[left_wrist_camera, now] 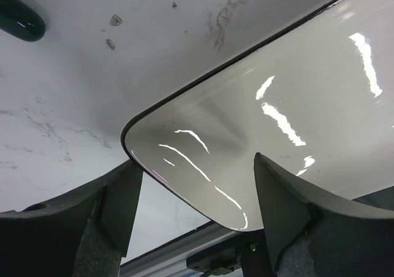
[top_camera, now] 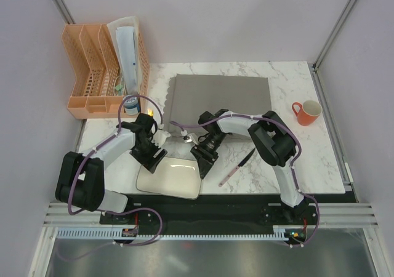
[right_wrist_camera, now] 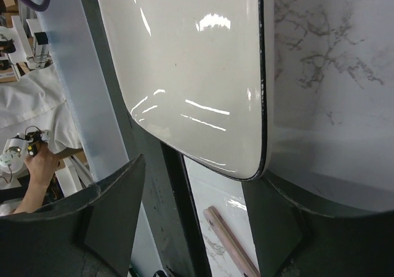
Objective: Set the dinner table for one person
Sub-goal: Pick up the plate from the corner of the board.
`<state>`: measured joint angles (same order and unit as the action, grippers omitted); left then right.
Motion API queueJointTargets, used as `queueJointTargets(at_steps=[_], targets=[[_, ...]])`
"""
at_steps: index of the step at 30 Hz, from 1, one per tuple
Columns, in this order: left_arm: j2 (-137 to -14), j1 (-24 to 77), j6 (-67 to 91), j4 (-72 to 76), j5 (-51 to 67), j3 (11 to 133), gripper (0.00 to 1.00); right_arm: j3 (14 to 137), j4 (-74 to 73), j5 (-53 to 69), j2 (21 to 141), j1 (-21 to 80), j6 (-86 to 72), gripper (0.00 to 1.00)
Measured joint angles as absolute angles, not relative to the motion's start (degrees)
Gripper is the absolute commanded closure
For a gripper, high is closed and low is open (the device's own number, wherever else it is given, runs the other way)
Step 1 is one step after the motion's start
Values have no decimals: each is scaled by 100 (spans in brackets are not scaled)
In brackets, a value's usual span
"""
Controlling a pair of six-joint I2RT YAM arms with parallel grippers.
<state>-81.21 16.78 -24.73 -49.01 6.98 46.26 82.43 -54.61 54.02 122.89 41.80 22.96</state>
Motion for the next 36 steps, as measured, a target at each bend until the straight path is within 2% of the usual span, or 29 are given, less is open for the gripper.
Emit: queueJointTargets(at_steps=[5, 11, 13, 15, 16, 17, 18, 19, 20, 36], targets=[[-8123, 1673, -2464, -4845, 666, 4606, 19, 8342, -5443, 5415, 12383, 4200, 2091, 30], [-8097, 1673, -2464, -4724, 659, 4517, 23, 8342, -5332, 5365, 12379, 4226, 1916, 31], [-8075, 1673, -2467, -4678, 639, 4480, 32, 8342, -5282, 5347, 12372, 4233, 1835, 31], [-8060, 1660, -2462, -4635, 604, 4449, 43, 8342, -5162, 5323, 12370, 4244, 1710, 40], [-8049, 1658, -2462, -4619, 591, 4434, 46, 8342, -5083, 5277, 12370, 4252, 1651, 44], [-8044, 1649, -2451, -4615, 622, 4418, 51, 8342, -4995, 5221, 12370, 4259, 1614, 64], [-8044, 1653, -2445, -4613, 637, 4405, 83, 8342, -4886, 5157, 12372, 4265, 1636, 78], [-8044, 1658, -2399, -4604, 604, 4390, 98, 8342, -4781, 5009, 12374, 4274, 1623, 89], [-8018, 1632, -2309, -4678, 657, 4462, 98, 8342, -4722, 4952, 12396, 4276, 1557, 100], [-8029, 1581, -2237, -4637, 652, 4615, 98, 8342, -4884, 4890, 12370, 4372, 1564, 100]])
